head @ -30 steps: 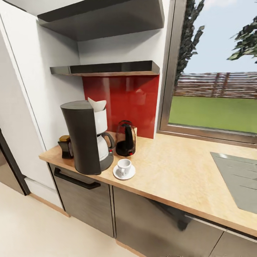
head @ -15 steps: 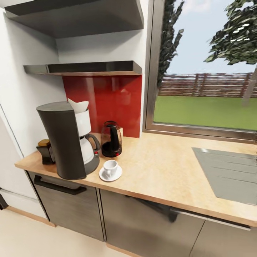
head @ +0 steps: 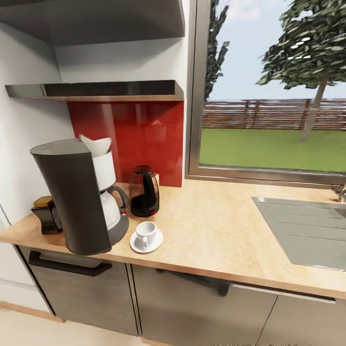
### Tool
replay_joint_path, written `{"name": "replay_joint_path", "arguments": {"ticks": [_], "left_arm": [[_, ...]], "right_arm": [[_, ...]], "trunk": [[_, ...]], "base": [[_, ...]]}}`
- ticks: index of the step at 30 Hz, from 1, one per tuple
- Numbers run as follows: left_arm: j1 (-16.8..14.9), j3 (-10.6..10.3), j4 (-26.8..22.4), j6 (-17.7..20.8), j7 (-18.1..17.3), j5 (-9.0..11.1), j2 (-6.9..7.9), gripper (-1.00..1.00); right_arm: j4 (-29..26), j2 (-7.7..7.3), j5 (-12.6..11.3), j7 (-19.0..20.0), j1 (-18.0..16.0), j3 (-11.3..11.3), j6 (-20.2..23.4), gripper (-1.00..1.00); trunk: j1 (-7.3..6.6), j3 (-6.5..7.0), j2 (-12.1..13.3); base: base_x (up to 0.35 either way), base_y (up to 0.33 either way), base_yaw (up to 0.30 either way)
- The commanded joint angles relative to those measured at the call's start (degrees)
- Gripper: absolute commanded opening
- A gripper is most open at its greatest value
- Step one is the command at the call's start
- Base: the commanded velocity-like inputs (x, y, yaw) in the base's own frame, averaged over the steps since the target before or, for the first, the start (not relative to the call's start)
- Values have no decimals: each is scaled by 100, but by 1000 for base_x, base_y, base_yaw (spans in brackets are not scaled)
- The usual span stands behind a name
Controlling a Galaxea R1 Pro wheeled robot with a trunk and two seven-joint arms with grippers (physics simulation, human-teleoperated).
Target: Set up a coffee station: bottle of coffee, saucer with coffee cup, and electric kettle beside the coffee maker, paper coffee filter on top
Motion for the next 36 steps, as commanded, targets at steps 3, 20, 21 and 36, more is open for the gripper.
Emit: {"name": "replay_joint_path", "arguments": {"ticks": [3,20,21,36], "left_arm": [[0,-36,-7,45,-9,61,5,100],[0,-43,-7,45,-7,61,5,100],[0,-42,-7,45,-7,61,5,100],[0,-60,46,48,385,56,-84,100]], "right_arm": [[24,7,-40,36,-9,49,-33,100],[24,6,-31,35,-9,55,-67,100],[24,5,-29,35,-9,56,-67,100],[24,41,-28,-271,-9,60,-85,100]], "trunk": [[0,-6,-4],[0,-6,-4],[0,-6,-4],[0,-6,-4]], "base": [[8,14,-281],[11,157,-108],[6,44,-4],[1,9,-1]]}}
